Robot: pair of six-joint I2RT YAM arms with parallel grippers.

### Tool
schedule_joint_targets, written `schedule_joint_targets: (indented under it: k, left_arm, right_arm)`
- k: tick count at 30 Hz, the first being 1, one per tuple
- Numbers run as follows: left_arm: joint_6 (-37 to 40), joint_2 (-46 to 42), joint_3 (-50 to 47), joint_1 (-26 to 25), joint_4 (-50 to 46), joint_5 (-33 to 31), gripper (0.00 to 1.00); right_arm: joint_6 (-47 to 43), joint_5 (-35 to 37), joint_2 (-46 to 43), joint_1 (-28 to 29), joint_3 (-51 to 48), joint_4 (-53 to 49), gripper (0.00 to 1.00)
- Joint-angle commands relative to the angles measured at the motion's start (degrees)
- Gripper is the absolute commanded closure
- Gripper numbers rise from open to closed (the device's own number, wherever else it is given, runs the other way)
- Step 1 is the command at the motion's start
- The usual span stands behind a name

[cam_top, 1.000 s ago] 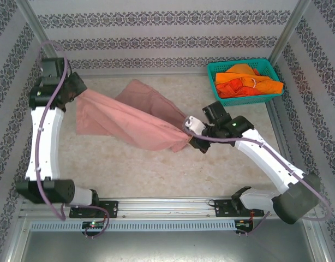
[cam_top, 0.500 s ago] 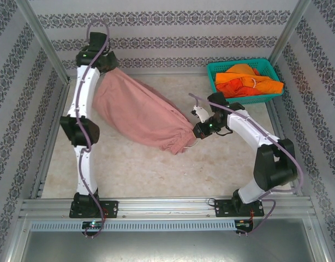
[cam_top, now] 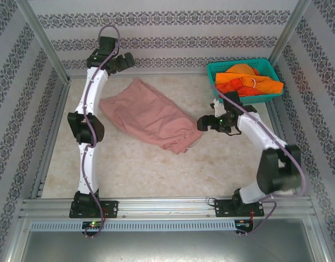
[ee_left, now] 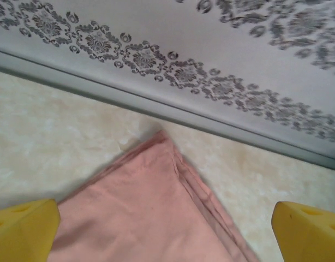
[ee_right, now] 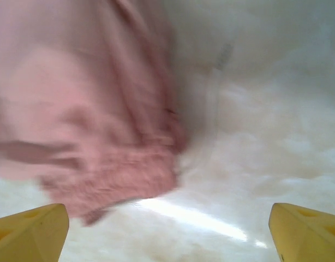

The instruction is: Fold and stack the shorts

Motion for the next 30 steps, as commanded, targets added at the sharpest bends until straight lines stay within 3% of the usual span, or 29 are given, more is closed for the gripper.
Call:
schedule_joint_targets:
  k: [1, 5, 8, 12, 18, 30]
  left_arm:
    - [0.8, -14.1, -15.1, 0.2, 3.4, 5.3, 0.00]
    - [-6.6, -28.6, -49.5, 0.3, 28.1, 11.6, 0.00]
    - [-8.4, -30.4, -60.6, 0.3, 37.3, 11.2, 0.00]
    - [-8.2, -25.9, -65.0, 0.5, 43.9, 12.2, 0.00]
    - [-8.9, -18.6, -67.0, 2.1, 47.1, 10.9, 0.00]
    - [-13.4, -18.4, -76.7, 7.9, 47.1, 6.5, 0.00]
  right_arm:
    - [12.3, -6.5, -6.8, 8.5, -2.5, 11.8, 0.02]
    - [19.4, -6.7, -4.3, 19.5, -1.2, 17.0, 0.02]
    - [23.1, -7.2, 1.1, 24.4, 0.0, 18.1, 0.02]
    - [25.6, -8.3, 8.6, 27.5, -0.4, 19.6, 0.02]
    - [25.3, -8.0, 15.6, 26.8, -1.8, 18.9, 0.02]
    - [17.5, -10.5, 14.0, 22.0, -8.0, 10.3, 0.02]
